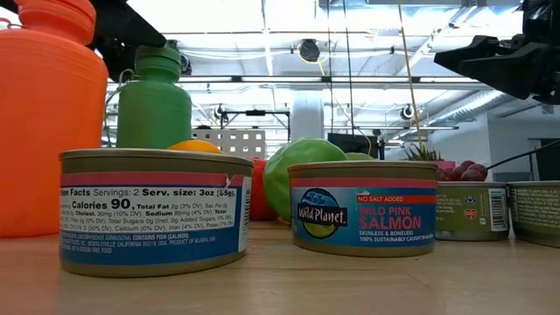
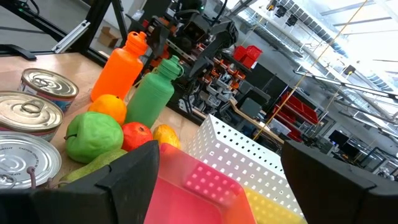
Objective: Pick & Place Food Item
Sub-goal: Put the green water bottle into the white bin
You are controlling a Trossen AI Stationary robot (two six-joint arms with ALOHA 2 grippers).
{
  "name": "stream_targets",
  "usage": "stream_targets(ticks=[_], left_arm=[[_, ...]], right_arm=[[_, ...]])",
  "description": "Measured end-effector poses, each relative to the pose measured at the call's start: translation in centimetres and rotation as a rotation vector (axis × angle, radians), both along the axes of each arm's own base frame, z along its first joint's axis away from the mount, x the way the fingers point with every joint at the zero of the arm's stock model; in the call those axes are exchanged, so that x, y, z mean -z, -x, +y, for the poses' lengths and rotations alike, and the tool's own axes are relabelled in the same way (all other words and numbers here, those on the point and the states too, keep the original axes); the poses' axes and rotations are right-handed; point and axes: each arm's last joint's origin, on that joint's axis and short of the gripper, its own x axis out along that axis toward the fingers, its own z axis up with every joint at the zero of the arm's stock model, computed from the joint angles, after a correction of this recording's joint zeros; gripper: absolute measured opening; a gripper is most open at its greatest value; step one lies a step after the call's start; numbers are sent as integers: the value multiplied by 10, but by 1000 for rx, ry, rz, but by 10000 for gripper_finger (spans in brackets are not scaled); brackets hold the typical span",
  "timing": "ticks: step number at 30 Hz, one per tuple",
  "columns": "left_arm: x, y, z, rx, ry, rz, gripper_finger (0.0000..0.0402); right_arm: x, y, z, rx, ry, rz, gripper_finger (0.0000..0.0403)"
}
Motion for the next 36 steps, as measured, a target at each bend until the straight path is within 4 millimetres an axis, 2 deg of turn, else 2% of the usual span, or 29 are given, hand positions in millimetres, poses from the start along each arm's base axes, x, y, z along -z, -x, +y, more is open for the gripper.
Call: stream_targets(ticks=[19,22,29,33,36], left_arm=[[10,4,2,26,-34,101,371],[10,4,1,38,-26,103,340],[7,1,5,16,-12,76,238],[5,1,6,10,-2,56,207],[4,0,8,1,-6,54,198]], right_arm=[[0,0,0,0,0,0,315],[0,0,0,0,0,0,315],[0,0,0,0,0,3,315],[0,0,0,0,1,3,315],[0,0,0,0,1,3,315]])
